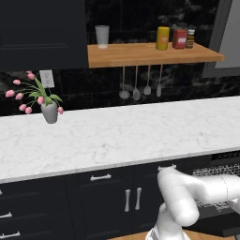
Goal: Pick up the cup and bowl from the counter, place them in the dishwasher, and close the dishwasher door.
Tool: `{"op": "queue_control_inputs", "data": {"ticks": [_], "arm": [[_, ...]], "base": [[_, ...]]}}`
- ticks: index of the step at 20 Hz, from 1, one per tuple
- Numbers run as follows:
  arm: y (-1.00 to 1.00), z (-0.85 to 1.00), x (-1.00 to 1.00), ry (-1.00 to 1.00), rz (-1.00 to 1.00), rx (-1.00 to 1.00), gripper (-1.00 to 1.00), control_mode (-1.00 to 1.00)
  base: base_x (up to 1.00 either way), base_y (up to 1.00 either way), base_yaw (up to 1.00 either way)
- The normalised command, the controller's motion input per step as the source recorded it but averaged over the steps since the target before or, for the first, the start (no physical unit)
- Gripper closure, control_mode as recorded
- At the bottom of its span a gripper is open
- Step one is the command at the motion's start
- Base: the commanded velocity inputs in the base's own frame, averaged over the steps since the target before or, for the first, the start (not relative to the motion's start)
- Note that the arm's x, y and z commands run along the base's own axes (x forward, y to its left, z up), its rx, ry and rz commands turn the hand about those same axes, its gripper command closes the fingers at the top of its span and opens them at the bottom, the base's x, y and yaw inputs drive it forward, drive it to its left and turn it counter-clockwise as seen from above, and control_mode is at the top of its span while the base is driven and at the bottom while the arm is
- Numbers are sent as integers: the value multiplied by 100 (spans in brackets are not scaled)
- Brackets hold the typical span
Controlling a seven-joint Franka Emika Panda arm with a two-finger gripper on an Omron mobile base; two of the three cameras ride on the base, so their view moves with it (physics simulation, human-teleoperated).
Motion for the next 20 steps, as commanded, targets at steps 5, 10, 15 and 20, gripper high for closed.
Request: {"op": "queue_control_inputs", "data": {"ticks": [5, 10, 15, 20], "arm": [[1, 0, 100, -1, -3, 0, -100, -100], [0, 0, 100, -1, -2, 0, -100, -100], [0, -1, 100, -2, -1, 0, -100, -100], [-6, -16, 15, -1, 0, 0, -100, -100]], "base": [[0, 0, 0], [0, 0, 0], [0, 0, 0], [0, 0, 0]]}}
